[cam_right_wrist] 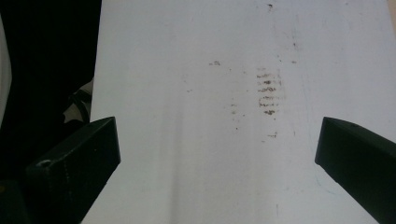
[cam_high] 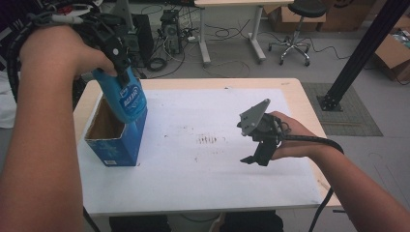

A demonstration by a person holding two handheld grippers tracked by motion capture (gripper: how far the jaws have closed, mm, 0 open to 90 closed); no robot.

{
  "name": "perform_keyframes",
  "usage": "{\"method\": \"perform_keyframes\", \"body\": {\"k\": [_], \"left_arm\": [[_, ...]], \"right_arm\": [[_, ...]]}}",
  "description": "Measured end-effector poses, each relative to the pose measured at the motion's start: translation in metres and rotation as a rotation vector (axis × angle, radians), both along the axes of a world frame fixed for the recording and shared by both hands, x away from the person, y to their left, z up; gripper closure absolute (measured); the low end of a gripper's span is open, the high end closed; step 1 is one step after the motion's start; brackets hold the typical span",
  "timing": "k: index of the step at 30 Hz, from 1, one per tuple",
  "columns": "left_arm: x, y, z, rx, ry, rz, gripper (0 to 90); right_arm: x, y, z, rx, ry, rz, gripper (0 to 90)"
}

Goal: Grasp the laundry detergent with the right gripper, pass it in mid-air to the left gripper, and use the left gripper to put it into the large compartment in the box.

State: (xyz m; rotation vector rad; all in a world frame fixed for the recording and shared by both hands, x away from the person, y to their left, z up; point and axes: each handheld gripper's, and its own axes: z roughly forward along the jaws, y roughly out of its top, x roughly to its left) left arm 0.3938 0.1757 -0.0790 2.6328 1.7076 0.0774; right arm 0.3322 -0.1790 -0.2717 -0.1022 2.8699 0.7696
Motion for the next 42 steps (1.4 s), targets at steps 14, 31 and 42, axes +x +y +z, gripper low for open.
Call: {"method": "perform_keyframes", "body": {"k": [14,31,42], "left_arm": [[0.001,0.041,0.015,0.058,0.02,0.272,39.2],[0.012,0.057,-0.005,0.04,0.042,0.371,39.1],[0.017,0.063,-0.026,0.032,0.04,0.391,39.1]], "right_arm": [[0.004,0.0,-0.002,-0.08,0.024,0.016,0.0],[0.006,-0.002,0.013,-0.26,0.069,0.032,0.0],[0.004,-0.005,0.023,-0.267,0.059,0.037,0.0]]}}
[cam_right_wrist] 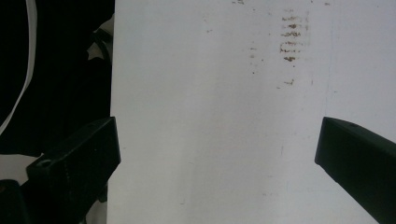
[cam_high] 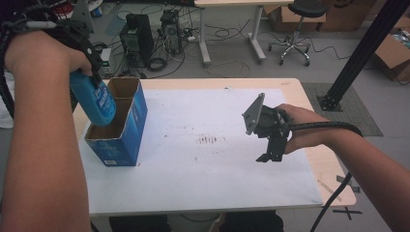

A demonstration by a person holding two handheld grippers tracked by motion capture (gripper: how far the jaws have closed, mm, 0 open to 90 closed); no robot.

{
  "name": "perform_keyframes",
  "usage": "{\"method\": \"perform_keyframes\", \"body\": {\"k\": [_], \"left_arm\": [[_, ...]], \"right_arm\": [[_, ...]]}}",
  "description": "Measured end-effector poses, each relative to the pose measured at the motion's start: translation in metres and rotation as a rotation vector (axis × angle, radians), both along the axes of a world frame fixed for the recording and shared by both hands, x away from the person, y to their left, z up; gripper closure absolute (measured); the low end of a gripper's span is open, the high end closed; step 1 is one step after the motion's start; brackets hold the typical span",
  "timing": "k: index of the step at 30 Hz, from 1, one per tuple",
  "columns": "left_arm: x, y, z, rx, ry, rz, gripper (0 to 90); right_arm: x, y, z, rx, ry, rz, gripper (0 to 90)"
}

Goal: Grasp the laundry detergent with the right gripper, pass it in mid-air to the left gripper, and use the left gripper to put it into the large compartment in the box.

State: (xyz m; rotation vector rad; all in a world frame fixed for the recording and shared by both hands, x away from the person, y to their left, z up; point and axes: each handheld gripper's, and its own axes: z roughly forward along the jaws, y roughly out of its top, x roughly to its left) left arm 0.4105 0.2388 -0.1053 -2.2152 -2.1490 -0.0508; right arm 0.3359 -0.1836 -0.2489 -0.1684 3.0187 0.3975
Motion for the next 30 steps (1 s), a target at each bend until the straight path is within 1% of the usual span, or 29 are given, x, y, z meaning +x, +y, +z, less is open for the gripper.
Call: {"method": "perform_keyframes", "body": {"k": [3,9,12,15,19,21,25,30], "left_arm": [[0.001,0.001,-0.008,-0.004,-0.002,-0.005,39.1],[0.005,0.001,-0.031,-0.01,0.003,-0.008,39.1],[0.008,0.0,-0.045,-0.001,0.012,-0.012,39.1],[0.01,0.002,-0.058,-0.002,0.006,-0.006,39.1],[0.012,0.005,-0.078,-0.011,0.026,0.0,39.1],[0.013,0.005,-0.088,-0.011,0.034,-0.004,39.1],[0.014,0.006,-0.109,-0.014,0.039,-0.001,39.1],[0.016,0.007,-0.129,-0.023,0.058,-0.003,39.1]], "right_arm": [[0.0,0.0,-0.001,0.003,-0.002,0.0,0.0],[0.001,0.0,-0.001,0.007,-0.002,0.0,0.0],[0.001,0.001,-0.002,0.008,0.001,0.001,0.0],[0.001,0.0,-0.002,0.006,0.001,0.001,0.0],[0.001,-0.001,-0.002,0.006,0.001,-0.001,0.0],[0.001,-0.002,-0.003,0.008,0.003,-0.002,0.0],[0.002,-0.003,-0.004,0.008,0.004,-0.008,0.0],[0.002,-0.003,-0.006,0.006,0.006,-0.008,0.1]]}}
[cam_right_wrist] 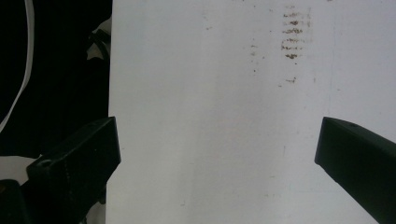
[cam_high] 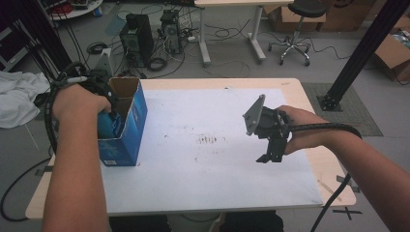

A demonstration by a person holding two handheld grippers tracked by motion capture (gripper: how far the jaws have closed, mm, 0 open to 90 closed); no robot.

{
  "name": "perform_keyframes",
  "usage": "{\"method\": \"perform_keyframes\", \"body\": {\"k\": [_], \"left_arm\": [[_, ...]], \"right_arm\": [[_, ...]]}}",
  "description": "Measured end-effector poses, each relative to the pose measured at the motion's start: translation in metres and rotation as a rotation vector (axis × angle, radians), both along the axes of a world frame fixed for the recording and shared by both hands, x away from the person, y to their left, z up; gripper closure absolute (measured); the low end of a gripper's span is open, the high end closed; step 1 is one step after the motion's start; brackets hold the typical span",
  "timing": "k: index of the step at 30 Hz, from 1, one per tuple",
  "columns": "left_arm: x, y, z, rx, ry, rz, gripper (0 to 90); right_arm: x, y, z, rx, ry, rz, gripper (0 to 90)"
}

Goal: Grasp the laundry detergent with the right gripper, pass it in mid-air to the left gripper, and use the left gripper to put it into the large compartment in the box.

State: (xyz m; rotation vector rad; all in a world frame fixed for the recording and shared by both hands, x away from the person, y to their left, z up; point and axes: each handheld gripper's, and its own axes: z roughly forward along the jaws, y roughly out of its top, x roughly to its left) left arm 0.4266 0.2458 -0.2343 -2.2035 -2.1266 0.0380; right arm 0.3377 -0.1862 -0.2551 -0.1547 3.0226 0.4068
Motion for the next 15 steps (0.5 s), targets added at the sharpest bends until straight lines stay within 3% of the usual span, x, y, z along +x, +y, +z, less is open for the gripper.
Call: {"method": "perform_keyframes", "body": {"k": [15], "left_arm": [[0.008,0.0,-0.036,0.029,0.004,-0.003,39.1]], "right_arm": [[0.002,0.001,-0.004,-0.007,0.004,-0.001,0.1]]}}
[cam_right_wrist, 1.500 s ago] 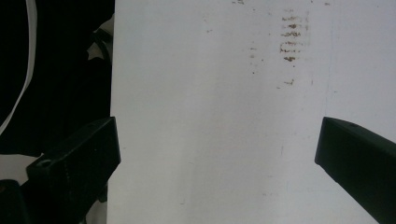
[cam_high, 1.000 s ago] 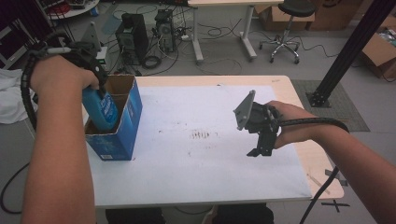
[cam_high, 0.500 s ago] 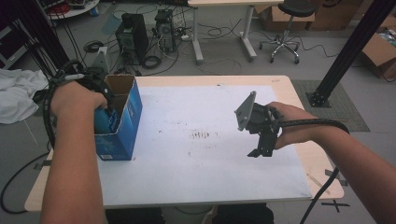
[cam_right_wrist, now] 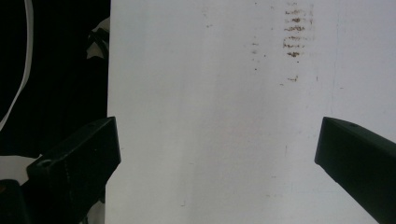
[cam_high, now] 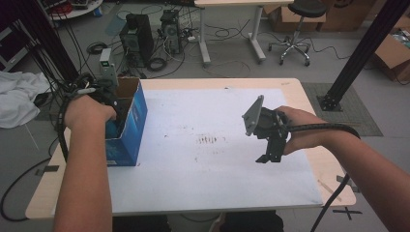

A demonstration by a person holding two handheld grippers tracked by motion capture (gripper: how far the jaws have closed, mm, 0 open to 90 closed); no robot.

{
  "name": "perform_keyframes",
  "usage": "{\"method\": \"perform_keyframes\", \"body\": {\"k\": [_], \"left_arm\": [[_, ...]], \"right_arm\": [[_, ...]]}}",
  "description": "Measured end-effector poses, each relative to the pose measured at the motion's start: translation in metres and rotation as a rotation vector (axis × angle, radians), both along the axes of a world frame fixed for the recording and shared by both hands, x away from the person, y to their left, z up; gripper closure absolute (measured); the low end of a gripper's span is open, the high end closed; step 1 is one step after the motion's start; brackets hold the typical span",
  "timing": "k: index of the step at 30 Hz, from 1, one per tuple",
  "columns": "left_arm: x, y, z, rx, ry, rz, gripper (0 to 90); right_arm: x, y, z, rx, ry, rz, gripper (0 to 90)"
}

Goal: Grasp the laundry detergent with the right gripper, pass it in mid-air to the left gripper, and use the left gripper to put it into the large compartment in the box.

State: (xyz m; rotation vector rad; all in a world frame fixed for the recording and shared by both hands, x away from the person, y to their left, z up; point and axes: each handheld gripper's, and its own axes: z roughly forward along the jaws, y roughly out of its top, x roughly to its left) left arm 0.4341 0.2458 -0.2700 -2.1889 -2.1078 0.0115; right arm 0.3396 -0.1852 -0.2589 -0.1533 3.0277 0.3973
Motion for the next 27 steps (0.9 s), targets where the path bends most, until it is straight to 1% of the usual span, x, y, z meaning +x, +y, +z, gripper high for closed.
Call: {"method": "perform_keyframes", "body": {"k": [4,5,7,11,12,13,16,17,18,19,22,27], "left_arm": [[0.002,-0.002,-0.007,-0.002,-0.008,-0.007,39.0],[0.003,-0.003,-0.009,-0.003,-0.002,-0.012,39.0],[0.004,-0.003,-0.013,-0.006,-0.004,-0.013,39.0],[0.006,-0.003,-0.02,-0.008,0.005,-0.012,39.0],[0.005,-0.003,-0.02,-0.009,-0.008,-0.008,39.1],[0.005,-0.003,-0.02,-0.009,0.001,-0.008,39.1],[0.005,0.0,-0.02,-0.016,0.008,0.015,39.0],[0.005,0.001,-0.02,-0.019,0.004,0.02,39.0],[0.006,0.002,-0.02,-0.019,0.009,0.029,38.9],[0.006,0.002,-0.021,-0.021,-0.003,0.034,38.8],[0.006,0.001,-0.02,-0.015,-0.001,0.028,38.7],[0.005,0.002,-0.02,-0.024,-0.011,0.03,38.6]], "right_arm": [[0.0,0.0,0.0,0.004,0.002,-0.003,0.1],[0.001,0.0,0.0,0.005,0.0,-0.003,0.1],[0.001,-0.001,-0.001,0.005,0.004,-0.007,0.1],[0.001,-0.002,-0.004,0.0,0.009,-0.009,0.1],[0.001,-0.002,-0.004,0.001,0.009,-0.011,0.1],[0.002,-0.003,-0.005,0.001,0.01,-0.015,0.1],[0.002,-0.004,-0.005,0.0,0.008,-0.019,0.1],[0.002,-0.004,-0.005,0.003,0.007,-0.02,0.1],[0.002,-0.004,-0.005,0.004,0.007,-0.02,0.1],[0.002,-0.004,-0.005,0.004,0.007,-0.02,0.1],[0.002,-0.003,-0.005,0.0,0.009,-0.019,0.1],[0.002,-0.002,-0.004,0.002,0.006,-0.021,0.2]]}}
